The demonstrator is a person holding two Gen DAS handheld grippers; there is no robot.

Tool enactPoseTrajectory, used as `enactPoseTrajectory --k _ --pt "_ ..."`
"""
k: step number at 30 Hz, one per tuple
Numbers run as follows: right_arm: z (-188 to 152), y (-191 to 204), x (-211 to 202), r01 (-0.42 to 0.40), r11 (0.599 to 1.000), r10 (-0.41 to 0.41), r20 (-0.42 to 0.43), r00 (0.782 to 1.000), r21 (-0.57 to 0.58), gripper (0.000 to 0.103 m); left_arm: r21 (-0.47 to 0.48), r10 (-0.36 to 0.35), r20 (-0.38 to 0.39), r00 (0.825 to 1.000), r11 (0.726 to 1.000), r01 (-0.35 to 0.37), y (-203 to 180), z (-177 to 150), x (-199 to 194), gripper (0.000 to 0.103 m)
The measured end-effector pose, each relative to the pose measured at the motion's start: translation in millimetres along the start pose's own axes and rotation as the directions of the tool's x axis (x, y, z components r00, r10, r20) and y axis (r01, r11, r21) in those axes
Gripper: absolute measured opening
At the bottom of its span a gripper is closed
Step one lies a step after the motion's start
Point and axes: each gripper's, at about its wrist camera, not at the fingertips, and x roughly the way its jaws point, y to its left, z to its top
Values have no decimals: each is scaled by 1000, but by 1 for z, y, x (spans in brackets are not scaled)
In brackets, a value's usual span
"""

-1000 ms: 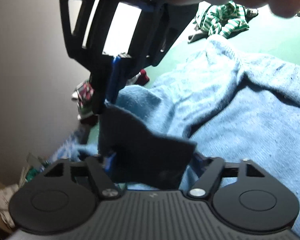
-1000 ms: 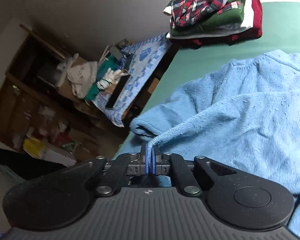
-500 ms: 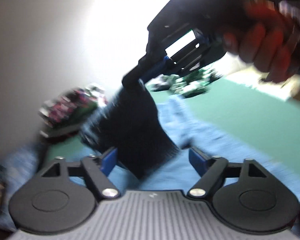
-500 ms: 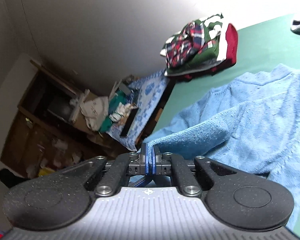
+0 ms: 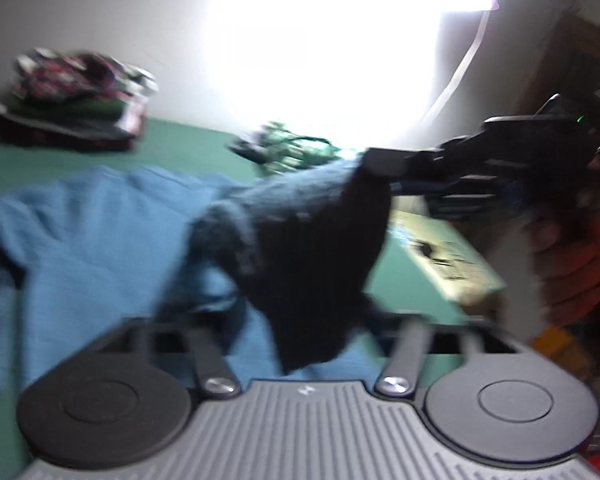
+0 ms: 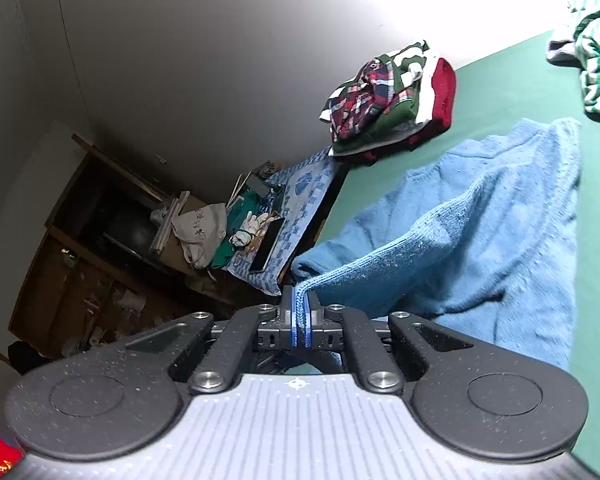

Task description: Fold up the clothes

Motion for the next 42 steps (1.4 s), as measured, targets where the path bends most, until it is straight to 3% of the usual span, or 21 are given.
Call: enactPoseTrajectory --k 2,5,12,19,28,32,34,37,42 --pt "-4 -2 -9 11 1000 -11 16 1000 6 5 -27 -32 3 999 999 32 -8 0 0 11" --pt "-11 -5 -24 23 1000 -24 36 999 19 5 -60 -57 12 998 997 58 -18 -3 -9 4" --pt "-38 -4 -54 49 998 -51 40 998 45 5 -93 -113 7 994 989 113 -41 -9 -39 3" --pt "-65 -9 -68 78 994 -80 21 997 82 5 -129 -144 -98 985 983 131 -48 -30 -32 3" --pt "-102 -45 -52 173 975 -165 -71 984 138 9 -158 -84 -246 965 986 46 -40 -70 2 3" --pt "-113 -52 -47 210 970 -198 -109 974 122 10 -170 -76 -247 966 985 34 -39 -74 5 3" --pt "-115 -54 -47 223 968 -209 -116 971 117 17 -177 -79 -237 968 984 36 -38 -72 3 3" --pt "-119 -56 -48 244 964 -230 -130 964 103 39 -208 -95 -239 966 977 45 -35 -74 4 3" --pt "-134 -67 -42 233 962 -203 -197 959 142 43 -268 -128 -251 959 962 57 -30 -82 7 3"
